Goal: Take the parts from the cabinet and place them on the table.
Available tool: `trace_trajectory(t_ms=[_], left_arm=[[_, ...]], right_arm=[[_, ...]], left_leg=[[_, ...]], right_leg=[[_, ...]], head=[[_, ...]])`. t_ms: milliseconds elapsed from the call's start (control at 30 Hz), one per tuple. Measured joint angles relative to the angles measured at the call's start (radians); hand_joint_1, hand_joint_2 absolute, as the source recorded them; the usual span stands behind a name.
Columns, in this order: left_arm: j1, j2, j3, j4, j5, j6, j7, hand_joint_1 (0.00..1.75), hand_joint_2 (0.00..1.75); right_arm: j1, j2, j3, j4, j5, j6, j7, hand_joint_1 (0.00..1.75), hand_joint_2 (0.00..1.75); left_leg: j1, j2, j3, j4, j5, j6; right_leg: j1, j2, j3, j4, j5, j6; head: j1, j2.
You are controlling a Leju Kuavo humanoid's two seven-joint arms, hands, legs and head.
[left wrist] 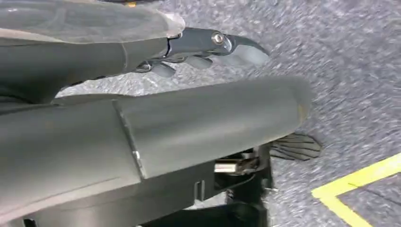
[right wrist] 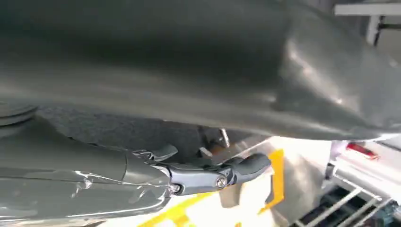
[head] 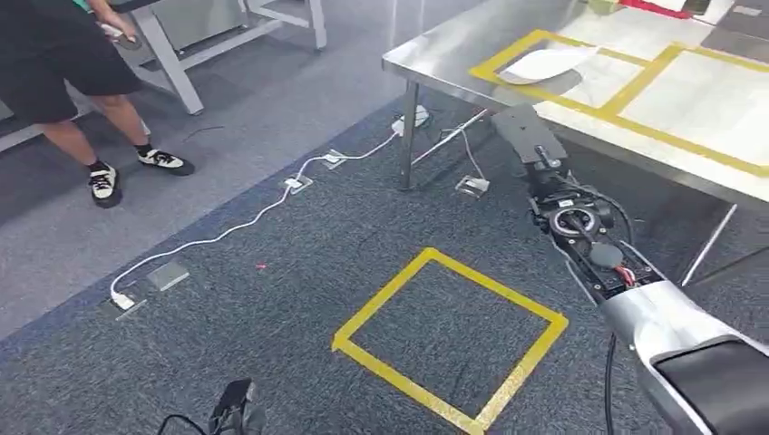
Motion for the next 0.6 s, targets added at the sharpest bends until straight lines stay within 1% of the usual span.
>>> trace_trajectory(t_ms=[33, 67, 100, 133, 167, 200, 233, 267, 300, 333, 367, 400, 433, 467, 500, 533, 567, 600], left_arm=[[0.001, -0.002, 0.000, 0.000, 0.000, -0.001, 0.000, 0.00, 0.00], [0.000, -0.004, 0.000, 0.000, 0.000, -0.002, 0.000, 0.00, 0.00], [-0.002, -0.002, 0.000, 0.000, 0.001, -0.001, 0.000, 0.00, 0.00], [-0.002, 0.000, 0.000, 0.000, 0.002, -0.001, 0.000, 0.00, 0.00], [-0.002, 0.000, 0.000, 0.000, 0.002, -0.001, 0.000, 0.00, 0.00], [-0.002, 0.001, 0.000, 0.000, 0.003, -0.001, 0.000, 0.00, 0.00], [0.001, 0.002, 0.000, 0.000, 0.003, -0.001, 0.000, 0.00, 0.00], [0.005, 0.003, 0.000, 0.000, 0.004, -0.001, 0.000, 0.00, 0.00], [0.009, 0.004, 0.000, 0.000, 0.004, -0.001, 0.000, 0.00, 0.00], [0.012, 0.006, 0.000, 0.000, 0.006, -0.001, 0.000, 0.00, 0.00], [0.013, 0.008, 0.000, 0.000, 0.008, -0.001, -0.001, 0.00, 0.00], [0.012, 0.009, 0.000, 0.000, 0.010, 0.000, -0.002, 0.00, 0.00], [0.012, 0.009, 0.000, 0.000, 0.011, 0.000, -0.004, 0.00, 0.00], [0.011, 0.007, 0.000, 0.000, 0.012, 0.000, -0.007, 0.00, 0.00], [0.010, 0.008, 0.000, 0.000, 0.014, 0.000, -0.008, 0.00, 0.00], [0.010, 0.009, 0.000, 0.000, 0.016, 0.000, -0.010, 0.00, 0.00], [0.010, 0.009, 0.000, 0.000, 0.017, 0.001, -0.011, 0.00, 0.00], [0.009, 0.010, 0.000, 0.000, 0.017, 0.002, -0.013, 0.00, 0.00]], right_arm=[[-0.002, -0.001, 0.000, 0.002, -0.001, -0.002, 0.000, 0.00, 0.00], [-0.003, -0.005, -0.001, 0.004, -0.002, -0.005, 0.002, 0.00, 0.00], [-0.002, -0.007, -0.002, 0.008, -0.005, -0.007, 0.006, 0.00, 0.00], [-0.003, -0.007, -0.002, 0.013, -0.006, -0.009, 0.009, 0.00, 0.00], [-0.008, -0.012, -0.003, 0.018, -0.013, -0.010, 0.012, 0.00, 0.00], [-0.010, -0.017, -0.003, 0.023, -0.019, -0.011, 0.015, 0.00, 0.00], [-0.010, -0.020, -0.003, 0.027, -0.023, -0.011, 0.018, 0.00, 0.00], [-0.008, -0.023, -0.004, 0.031, -0.023, -0.011, 0.021, 0.00, 0.00], [-0.004, -0.027, -0.003, 0.034, -0.023, -0.011, 0.023, 0.00, 0.00], [-0.001, -0.030, -0.004, 0.038, -0.025, -0.012, 0.029, 0.00, 0.00], [-0.001, -0.035, -0.004, 0.041, -0.028, -0.012, 0.030, 0.00, 0.00], [-0.002, -0.038, -0.004, 0.044, -0.032, -0.013, 0.031, 0.00, 0.00], [-0.004, -0.041, -0.005, 0.045, -0.034, -0.015, 0.033, 0.00, 0.00], [-0.006, -0.046, -0.006, 0.046, -0.035, -0.018, 0.033, 0.00, 0.00], [-0.006, -0.052, -0.006, 0.046, -0.039, -0.019, 0.037, 0.00, 0.00], [-0.004, -0.057, -0.007, 0.047, -0.041, -0.022, 0.039, 0.00, 0.00], [-0.002, -0.066, -0.010, 0.048, -0.043, -0.026, 0.041, 0.00, 0.00], [-0.001, -0.072, -0.012, 0.051, -0.048, -0.027, 0.044, 0.00, 0.00]], left_leg=[[0.001, 0.004, 0.002, 0.000, -0.004, -0.006], [0.000, 0.008, 0.005, -0.003, -0.005, -0.008], [-0.010, 0.010, 0.012, -0.004, -0.011, -0.015], [-0.005, 0.007, 0.009, 0.009, -0.023, -0.019], [-0.003, 0.004, -0.016, 0.061, -0.046, -0.030], [0.004, 0.004, -0.064, 0.147, -0.082, -0.038], [0.009, 0.004, -0.115, 0.235, -0.110, -0.045], [0.014, 0.004, -0.164, 0.313, -0.127, -0.051], [0.021, 0.004, -0.194, 0.345, -0.119, -0.057], [0.028, 0.004, -0.194, 0.317, -0.082, -0.065], [0.034, 0.004, -0.175, 0.256, -0.038, -0.073], [0.041, 0.004, -0.139, 0.168, 0.014, -0.080], [0.050, 0.003, -0.098, 0.075, 0.057, -0.089], [0.055, -0.005, -0.077, 0.025, 0.056, -0.096], [0.051, -0.016, -0.080, 0.036, 0.051, -0.071], [0.045, -0.012, -0.080, 0.037, 0.045, -0.061], [0.042, -0.011, -0.079, 0.041, 0.042, -0.051], [0.042, -0.010, -0.076, 0.039, 0.044, -0.042]], right_leg=[[0.001, 0.002, 0.001, 0.000, -0.005, -0.004], [0.001, 0.005, 0.004, -0.003, -0.009, -0.007], [-0.012, 0.005, 0.021, -0.026, -0.010, -0.007], [-0.020, 0.006, 0.036, -0.037, -0.009, 0.003], [-0.025, 0.008, 0.042, -0.043, -0.010, 0.001], [-0.027, 0.011, 0.046, -0.048, -0.010, 0.001], [-0.030, 0.014, 0.047, -0.048, -0.012, 0.004], [-0.034, 0.018, 0.048, -0.046, -0.016, 0.008], [-0.039, 0.023, 0.050, -0.042, -0.020, 0.014], [-0.045, 0.028, 0.054, -0.037, -0.026, 0.021], [-0.051, 0.031, 0.056, -0.030, -0.032, 0.028], [-0.059, 0.035, 0.058, -0.020, -0.041, 0.037], [-0.064, 0.038, 0.057, -0.007, -0.052, 0.048], [-0.057, 0.043, 0.046, 0.014, -0.065, 0.062], [-0.060, 0.046, 0.043, 0.019, -0.069, 0.066], [-0.062, 0.047, 0.047, 0.017, -0.072, 0.072], [-0.066, 0.050, 0.050, 0.011, -0.072, 0.077], [-0.069, 0.051, 0.050, 0.011, -0.074, 0.084]], head=[[0.002, 0.000], [0.001, 0.000], [0.001, 0.000], [0.003, 0.000], [-0.002, 0.000], [-0.009, 0.000], [-0.011, 0.000], [-0.012, 0.000], [-0.014, 0.000], [-0.014, 0.000], [-0.015, 0.000], [-0.015, 0.000], [-0.018, 0.000], [-0.028, 0.000], [-0.022, 0.000], [-0.017, 0.000], [-0.020, 0.000], [-0.020, 0.000]])
